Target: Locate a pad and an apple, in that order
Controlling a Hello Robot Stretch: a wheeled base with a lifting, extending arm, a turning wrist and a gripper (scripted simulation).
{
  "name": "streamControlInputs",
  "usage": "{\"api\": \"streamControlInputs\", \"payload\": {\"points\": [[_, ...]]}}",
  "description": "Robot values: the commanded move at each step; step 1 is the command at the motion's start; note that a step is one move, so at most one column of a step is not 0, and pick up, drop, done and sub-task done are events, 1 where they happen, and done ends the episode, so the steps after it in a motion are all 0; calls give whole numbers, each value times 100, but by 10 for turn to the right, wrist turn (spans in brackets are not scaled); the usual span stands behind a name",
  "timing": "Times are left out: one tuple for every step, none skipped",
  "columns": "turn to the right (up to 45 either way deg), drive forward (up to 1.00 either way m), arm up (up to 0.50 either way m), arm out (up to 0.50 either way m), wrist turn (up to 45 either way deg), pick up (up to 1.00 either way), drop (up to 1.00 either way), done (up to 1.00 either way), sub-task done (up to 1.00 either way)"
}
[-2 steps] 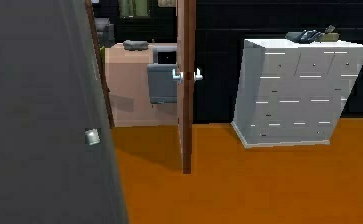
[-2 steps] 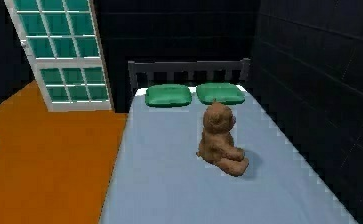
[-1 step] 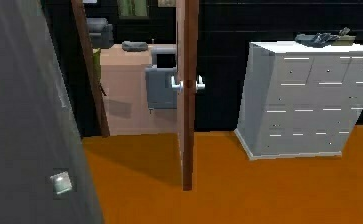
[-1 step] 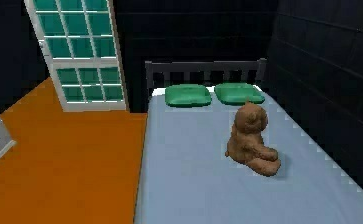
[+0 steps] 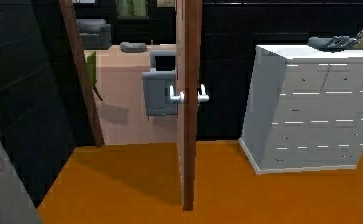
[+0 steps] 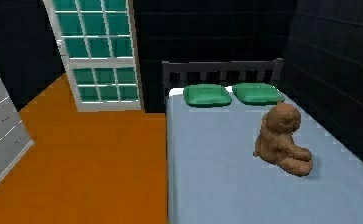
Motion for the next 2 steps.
{"api": "streamControlInputs", "payload": {"points": [[-30,0,0,0,0,0,0,0,0],[0,45,0,0,0,0,0,0,0]]}}
